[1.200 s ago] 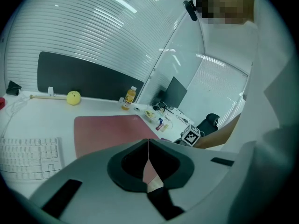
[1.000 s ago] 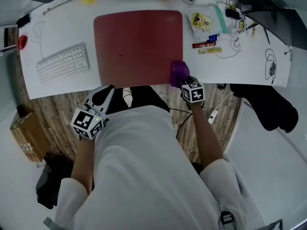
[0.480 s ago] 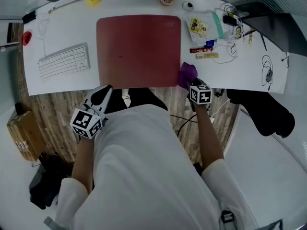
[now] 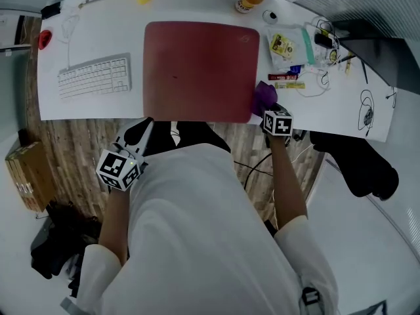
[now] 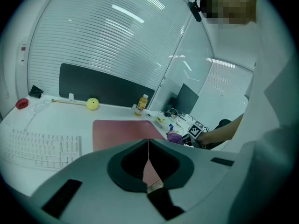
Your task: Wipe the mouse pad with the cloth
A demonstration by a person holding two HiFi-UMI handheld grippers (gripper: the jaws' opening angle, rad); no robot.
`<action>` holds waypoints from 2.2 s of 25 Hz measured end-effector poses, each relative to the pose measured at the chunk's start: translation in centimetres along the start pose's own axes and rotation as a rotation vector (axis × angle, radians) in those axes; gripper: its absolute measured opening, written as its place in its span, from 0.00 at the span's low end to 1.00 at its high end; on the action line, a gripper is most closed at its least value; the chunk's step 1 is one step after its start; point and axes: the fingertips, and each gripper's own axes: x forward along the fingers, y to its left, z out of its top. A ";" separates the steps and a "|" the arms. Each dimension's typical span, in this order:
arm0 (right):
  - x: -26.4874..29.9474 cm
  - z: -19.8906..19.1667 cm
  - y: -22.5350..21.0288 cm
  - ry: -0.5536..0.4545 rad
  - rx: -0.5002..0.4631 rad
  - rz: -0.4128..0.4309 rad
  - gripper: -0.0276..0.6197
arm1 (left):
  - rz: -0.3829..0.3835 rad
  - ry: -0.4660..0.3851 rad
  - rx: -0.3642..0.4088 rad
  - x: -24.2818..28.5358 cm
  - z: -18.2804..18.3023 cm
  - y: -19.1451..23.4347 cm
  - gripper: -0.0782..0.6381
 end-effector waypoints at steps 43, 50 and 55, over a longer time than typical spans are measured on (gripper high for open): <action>6.1 5.1 16.9 0.147 -0.109 -0.057 0.23 | -0.055 -0.019 -0.088 -5.5 -0.3 13.5 0.14; 7.4 6.5 22.7 0.148 -0.133 0.004 0.23 | -0.066 -0.021 -0.088 -6.1 -0.2 15.7 0.14; 8.2 7.6 26.3 0.151 -0.158 0.047 0.23 | -0.065 -0.023 -0.095 -6.5 -0.1 17.0 0.14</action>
